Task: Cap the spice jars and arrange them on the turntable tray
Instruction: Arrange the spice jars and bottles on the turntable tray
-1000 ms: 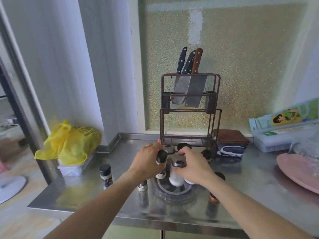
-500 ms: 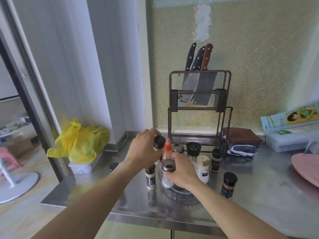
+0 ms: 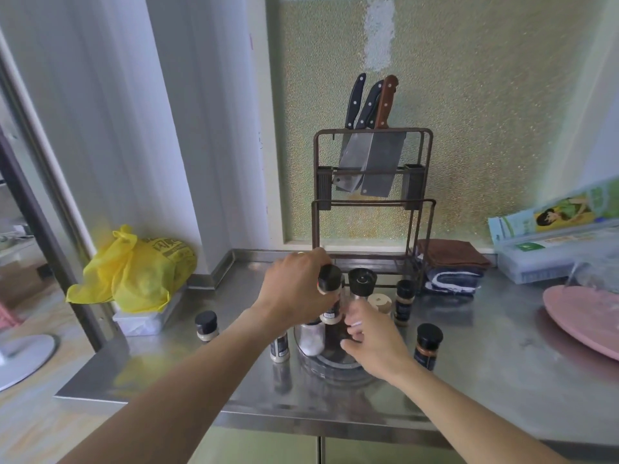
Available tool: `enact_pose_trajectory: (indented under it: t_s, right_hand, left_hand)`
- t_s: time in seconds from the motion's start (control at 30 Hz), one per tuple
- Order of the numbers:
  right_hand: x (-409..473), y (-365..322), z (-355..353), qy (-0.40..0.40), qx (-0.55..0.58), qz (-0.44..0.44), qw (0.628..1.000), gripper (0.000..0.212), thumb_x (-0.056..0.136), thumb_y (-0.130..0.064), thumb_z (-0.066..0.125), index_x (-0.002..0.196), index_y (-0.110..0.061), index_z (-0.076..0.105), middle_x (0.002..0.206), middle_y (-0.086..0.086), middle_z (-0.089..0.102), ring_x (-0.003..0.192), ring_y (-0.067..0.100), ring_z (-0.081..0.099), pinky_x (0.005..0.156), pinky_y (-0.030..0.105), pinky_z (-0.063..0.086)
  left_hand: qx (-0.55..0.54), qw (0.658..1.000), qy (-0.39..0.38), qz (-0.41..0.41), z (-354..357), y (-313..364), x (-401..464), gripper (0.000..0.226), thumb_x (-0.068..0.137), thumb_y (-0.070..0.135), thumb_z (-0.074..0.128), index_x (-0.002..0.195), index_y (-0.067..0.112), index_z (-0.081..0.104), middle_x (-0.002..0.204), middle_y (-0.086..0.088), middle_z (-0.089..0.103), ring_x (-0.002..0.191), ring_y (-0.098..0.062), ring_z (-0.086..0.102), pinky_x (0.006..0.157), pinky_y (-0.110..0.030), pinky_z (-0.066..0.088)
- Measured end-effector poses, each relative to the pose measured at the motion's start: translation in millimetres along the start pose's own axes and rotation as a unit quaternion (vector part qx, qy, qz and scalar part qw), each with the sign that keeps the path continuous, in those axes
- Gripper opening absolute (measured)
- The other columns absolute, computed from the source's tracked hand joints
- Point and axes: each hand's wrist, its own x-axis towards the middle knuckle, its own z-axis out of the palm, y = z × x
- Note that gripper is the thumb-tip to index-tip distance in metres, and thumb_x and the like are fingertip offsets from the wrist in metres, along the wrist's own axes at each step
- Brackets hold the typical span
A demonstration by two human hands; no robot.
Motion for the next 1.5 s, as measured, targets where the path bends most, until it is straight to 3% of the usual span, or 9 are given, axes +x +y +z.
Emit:
enact_pose_trajectory:
  t_s: [0.2, 0.4, 0.53, 0.63, 0.83, 1.03, 1.23, 1.4, 1.5]
  right_hand:
    - [-31.7, 33.8, -16.9, 0.027, -0.006, 0.028, 0.999, 0.031, 0.088, -0.013, 0.075, 0.113, -0.026, 0.061, 0.096, -0.013, 0.063, 0.083, 0.002, 0.069, 0.07, 0.009, 0.049]
    - [-43.9, 40.9, -21.5, 0.055, 0.015, 0.03, 0.998, 0.027, 0.088, -0.015, 0.077, 0.11, -0.025, 0.066, 0.09, -0.016, 0.067, 0.08, 0.001, 0.069, 0.078, 0.018, 0.056]
    - [-50.8, 41.5, -35.8, 0.184, -0.075, -0.024, 0.98, 0.018, 0.085, -0.016, 0.076, 0.096, -0.028, 0.067, 0.087, -0.017, 0.067, 0.077, 0.002, 0.064, 0.068, 0.026, 0.056]
    - [-51.8, 46.3, -54.3, 0.247, -0.171, -0.032, 0.953, 0.022, 0.081, -0.021, 0.079, 0.097, -0.024, 0.066, 0.094, -0.008, 0.064, 0.087, 0.018, 0.063, 0.06, 0.029, 0.051]
    - [-49.5, 65.8, -57.3, 0.165, -0.2, 0.065, 0.963, 0.033, 0.087, -0.035, 0.075, 0.114, -0.026, 0.059, 0.116, -0.005, 0.06, 0.1, 0.021, 0.065, 0.07, 0.029, 0.05]
    - [-48.5, 66.2, -58.6, 0.16, -0.178, 0.074, 0.968, 0.029, 0.086, -0.025, 0.077, 0.108, -0.027, 0.058, 0.108, -0.002, 0.067, 0.089, 0.022, 0.069, 0.071, 0.032, 0.053]
    - [-50.0, 28.0, -67.7, 0.204, -0.101, -0.01, 0.974, 0.029, 0.084, -0.025, 0.081, 0.105, -0.026, 0.062, 0.101, -0.012, 0.066, 0.076, 0.005, 0.059, 0.066, 0.015, 0.043]
    - [-33.2, -8.0, -41.3, 0.166, -0.077, -0.058, 0.981, 0.03, 0.086, -0.025, 0.079, 0.11, -0.024, 0.061, 0.108, -0.01, 0.068, 0.093, 0.012, 0.07, 0.085, 0.033, 0.058]
    - [-22.0, -8.0, -21.9, 0.147, -0.088, -0.047, 0.984, 0.029, 0.088, -0.027, 0.077, 0.111, -0.024, 0.06, 0.111, -0.008, 0.067, 0.097, 0.014, 0.069, 0.084, 0.028, 0.056]
  left_hand:
    - [0.042, 0.998, -0.006, 0.045, 12.5, 19.6, 2.4, 0.037, 0.08, 0.042, 0.066, 0.112, 0.025, 0.06, 0.094, 0.003, 0.072, 0.094, -0.028, 0.063, 0.073, -0.032, 0.031]
    - [0.093, 0.992, -0.068, 0.055, 33.4, 15.9, -8.9, 0.046, 0.08, 0.049, 0.062, 0.119, 0.025, 0.061, 0.108, 0.004, 0.072, 0.111, -0.026, 0.059, 0.092, -0.038, 0.043]
    - [0.138, 0.984, -0.076, 0.084, 46.5, 7.3, -25.4, 0.039, 0.078, 0.054, 0.062, 0.104, 0.026, 0.067, 0.107, 0.001, 0.067, 0.114, -0.025, 0.054, 0.101, -0.038, 0.04]
    - [0.164, 0.979, -0.061, 0.107, 52.4, 2.5, -36.2, 0.04, 0.079, 0.059, 0.062, 0.096, 0.024, 0.069, 0.102, 0.0, 0.068, 0.107, -0.025, 0.056, 0.103, -0.04, 0.041]
    - [0.185, 0.974, -0.044, 0.122, 54.2, 1.5, -41.2, 0.046, 0.079, 0.06, 0.058, 0.092, 0.019, 0.072, 0.104, -0.002, 0.068, 0.106, -0.025, 0.057, 0.108, -0.04, 0.04]
    - [0.171, 0.98, -0.051, 0.09, 51.9, -1.0, -46.7, 0.051, 0.077, 0.062, 0.06, 0.101, 0.019, 0.072, 0.114, -0.003, 0.066, 0.112, -0.026, 0.056, 0.107, -0.038, 0.041]
    - [0.129, 0.989, -0.052, 0.057, 50.5, -5.9, -52.6, 0.058, 0.077, 0.064, 0.065, 0.118, 0.023, 0.064, 0.122, 0.002, 0.063, 0.114, -0.023, 0.053, 0.106, -0.036, 0.041]
    - [0.098, 0.994, -0.035, 0.043, 51.2, -6.1, -59.0, 0.042, 0.086, 0.059, 0.063, 0.115, 0.028, 0.064, 0.113, 0.006, 0.066, 0.104, -0.021, 0.056, 0.096, -0.034, 0.045]
    - [0.089, 0.994, -0.039, 0.047, 51.1, -5.3, -61.0, 0.041, 0.087, 0.054, 0.064, 0.118, 0.027, 0.065, 0.118, 0.008, 0.068, 0.109, -0.02, 0.057, 0.099, -0.032, 0.043]
